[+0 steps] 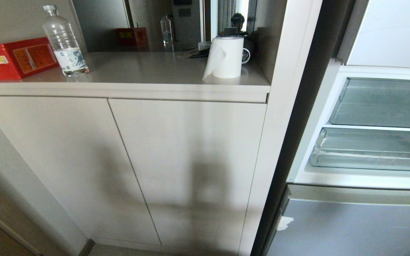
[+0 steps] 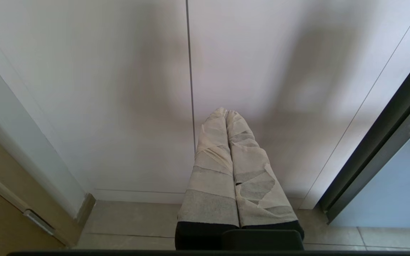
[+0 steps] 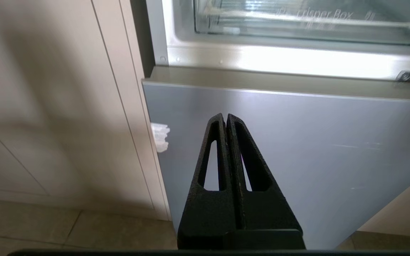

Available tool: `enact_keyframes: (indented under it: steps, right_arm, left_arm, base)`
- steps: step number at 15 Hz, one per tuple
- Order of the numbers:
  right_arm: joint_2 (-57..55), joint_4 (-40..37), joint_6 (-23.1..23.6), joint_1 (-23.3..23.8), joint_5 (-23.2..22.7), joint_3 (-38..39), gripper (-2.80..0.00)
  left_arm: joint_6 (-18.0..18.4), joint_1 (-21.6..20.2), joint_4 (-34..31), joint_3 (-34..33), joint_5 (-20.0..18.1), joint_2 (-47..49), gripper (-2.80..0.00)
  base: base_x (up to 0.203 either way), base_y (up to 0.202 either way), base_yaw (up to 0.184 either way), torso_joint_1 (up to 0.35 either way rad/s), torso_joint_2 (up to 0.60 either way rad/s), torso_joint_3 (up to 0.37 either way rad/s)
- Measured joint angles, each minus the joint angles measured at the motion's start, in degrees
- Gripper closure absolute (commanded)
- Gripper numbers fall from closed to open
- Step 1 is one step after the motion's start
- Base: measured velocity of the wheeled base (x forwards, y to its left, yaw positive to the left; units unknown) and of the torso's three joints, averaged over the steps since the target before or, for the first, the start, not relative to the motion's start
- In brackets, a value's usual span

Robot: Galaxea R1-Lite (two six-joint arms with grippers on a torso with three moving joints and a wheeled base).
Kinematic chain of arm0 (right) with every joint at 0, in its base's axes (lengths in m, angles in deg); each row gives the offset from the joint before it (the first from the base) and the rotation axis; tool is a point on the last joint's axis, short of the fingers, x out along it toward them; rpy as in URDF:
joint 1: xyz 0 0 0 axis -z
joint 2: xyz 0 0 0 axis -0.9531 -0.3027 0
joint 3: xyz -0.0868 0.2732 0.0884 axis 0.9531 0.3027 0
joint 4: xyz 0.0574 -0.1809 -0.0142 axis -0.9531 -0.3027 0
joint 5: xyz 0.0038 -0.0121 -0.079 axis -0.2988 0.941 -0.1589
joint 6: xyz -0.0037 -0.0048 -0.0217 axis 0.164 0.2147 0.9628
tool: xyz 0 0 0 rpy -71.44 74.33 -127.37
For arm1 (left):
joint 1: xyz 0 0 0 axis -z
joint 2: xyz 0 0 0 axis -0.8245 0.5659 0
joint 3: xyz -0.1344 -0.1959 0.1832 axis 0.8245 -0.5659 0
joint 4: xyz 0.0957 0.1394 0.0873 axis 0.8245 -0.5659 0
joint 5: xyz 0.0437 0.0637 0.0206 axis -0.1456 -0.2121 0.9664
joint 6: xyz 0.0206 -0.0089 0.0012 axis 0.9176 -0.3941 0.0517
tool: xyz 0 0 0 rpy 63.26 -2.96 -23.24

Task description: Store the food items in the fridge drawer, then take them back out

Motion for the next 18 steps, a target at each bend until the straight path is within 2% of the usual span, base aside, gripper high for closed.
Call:
enact_keyframes:
  steps: [3, 7, 10, 12, 13, 15, 18]
  right_arm:
    - [0.0, 0.0, 0.4, 0.0, -0.1, 0.0, 0.0]
    - [0.0, -0.2, 5.8, 0.0, -0.6, -0.2, 0.0]
    - [-3.6, -1.0, 5.8, 0.0, -1.3, -5.8, 0.0]
    - [-11.6, -0.9, 4.6, 0.0, -2.3, -10.8, 0.0]
    - [-16.8, -0.5, 3.7, -0.1, -3.1, -13.3, -2.8]
    - [-27.8, 1.9, 2.2, -0.1, -5.1, -16.7, -2.8]
    - [-47.6, 10.0, 0.3, -0.5, -9.2, -19.5, -2.8]
  left_arm:
    - [0.0, 0.0, 0.0, 0.0, 0.0, 0.0, 0.0]
    - [0.0, 0.0, 0.0, 0.0, 0.0, 0.0, 0.0]
    - [0.0, 0.0, 0.0, 0.0, 0.0, 0.0, 0.0]
    - [0.0, 0.0, 0.0, 0.0, 0.0, 0.0, 0.0]
    - [0.0, 0.0, 0.0, 0.0, 0.0, 0.0, 0.0]
    - [0.0, 0.0, 0.0, 0.0, 0.0, 0.0, 0.0]
    - [0.0, 0.0, 0.0, 0.0, 0.0, 0.0, 0.0]
  base:
    - [0.0, 0.0, 0.0, -0.05, 0.11, 0.061]
    - [0.0, 0.0, 0.0, 0.0, 0.0, 0.0]
    - [0.0, 0.0, 0.0, 0.0, 0.0, 0.0]
    - [0.0, 0.0, 0.0, 0.0, 0.0, 0.0]
    - [0.0, 0.0, 0.0, 0.0, 0.0, 0.0]
    - [0.0, 0.0, 0.0, 0.0, 0.0, 0.0]
    - [0.0, 0.0, 0.0, 0.0, 0.0, 0.0]
